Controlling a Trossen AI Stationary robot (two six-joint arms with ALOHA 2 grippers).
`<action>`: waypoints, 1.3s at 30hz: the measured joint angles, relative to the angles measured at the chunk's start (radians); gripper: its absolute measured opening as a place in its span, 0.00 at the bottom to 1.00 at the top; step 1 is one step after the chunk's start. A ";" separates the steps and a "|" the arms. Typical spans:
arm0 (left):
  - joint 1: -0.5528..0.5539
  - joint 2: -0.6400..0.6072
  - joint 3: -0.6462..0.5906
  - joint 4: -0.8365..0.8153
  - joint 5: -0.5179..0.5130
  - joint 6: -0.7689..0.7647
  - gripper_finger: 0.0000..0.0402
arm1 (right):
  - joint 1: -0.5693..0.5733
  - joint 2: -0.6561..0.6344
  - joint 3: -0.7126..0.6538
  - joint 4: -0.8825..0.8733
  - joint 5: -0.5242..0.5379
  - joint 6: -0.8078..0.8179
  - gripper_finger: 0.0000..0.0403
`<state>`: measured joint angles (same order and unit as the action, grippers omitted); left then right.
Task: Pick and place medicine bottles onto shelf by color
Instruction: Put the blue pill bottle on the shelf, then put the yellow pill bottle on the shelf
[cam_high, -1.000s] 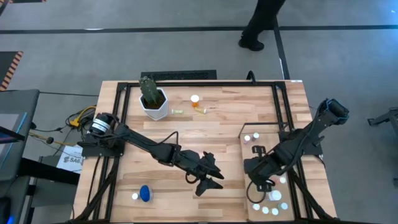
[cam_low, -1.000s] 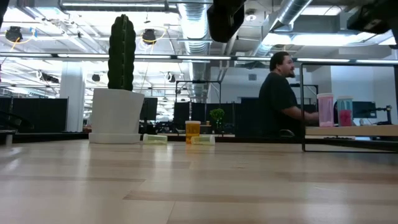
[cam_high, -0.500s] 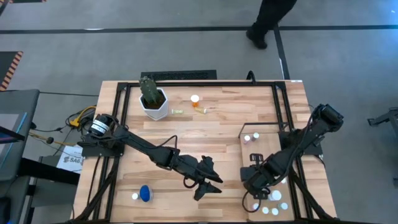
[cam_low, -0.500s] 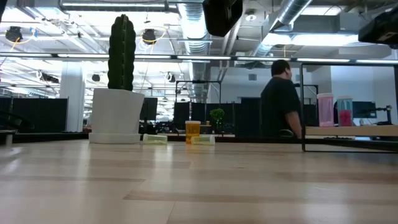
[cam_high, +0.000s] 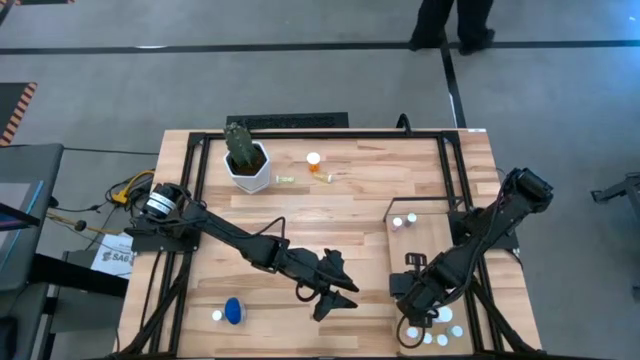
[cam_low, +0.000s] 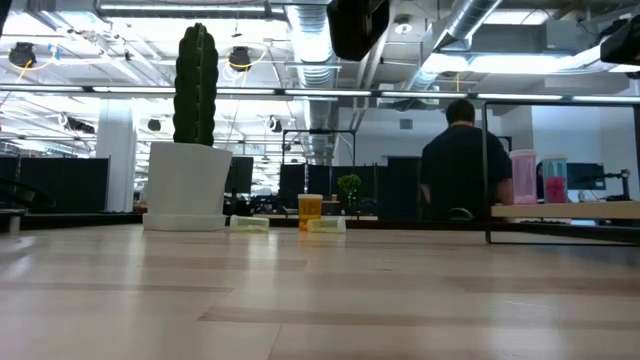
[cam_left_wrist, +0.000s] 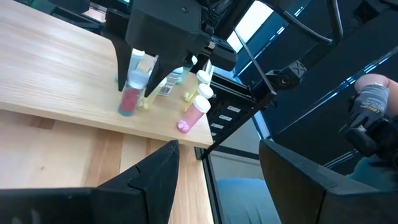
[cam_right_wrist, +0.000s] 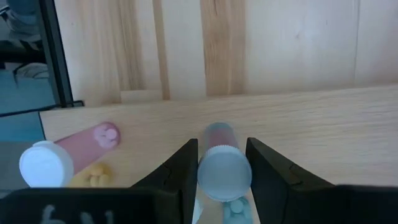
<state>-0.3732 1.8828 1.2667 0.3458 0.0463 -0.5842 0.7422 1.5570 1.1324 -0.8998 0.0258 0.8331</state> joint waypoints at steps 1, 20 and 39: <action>0.000 0.000 0.000 0.000 0.000 0.000 0.52 | 0.000 0.000 0.000 0.000 0.000 0.003 0.34; 0.002 0.000 0.000 -0.024 0.032 -0.031 0.52 | -0.047 -0.006 0.089 -0.055 -0.001 -0.119 0.57; -0.032 -0.190 -0.001 -0.887 -0.069 -0.369 0.52 | -0.217 -0.007 0.189 -0.173 0.119 -0.454 0.55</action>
<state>-0.4055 1.6926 1.2659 -0.5414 -0.0224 -0.9532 0.5256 1.5501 1.3216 -1.0731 0.1447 0.3794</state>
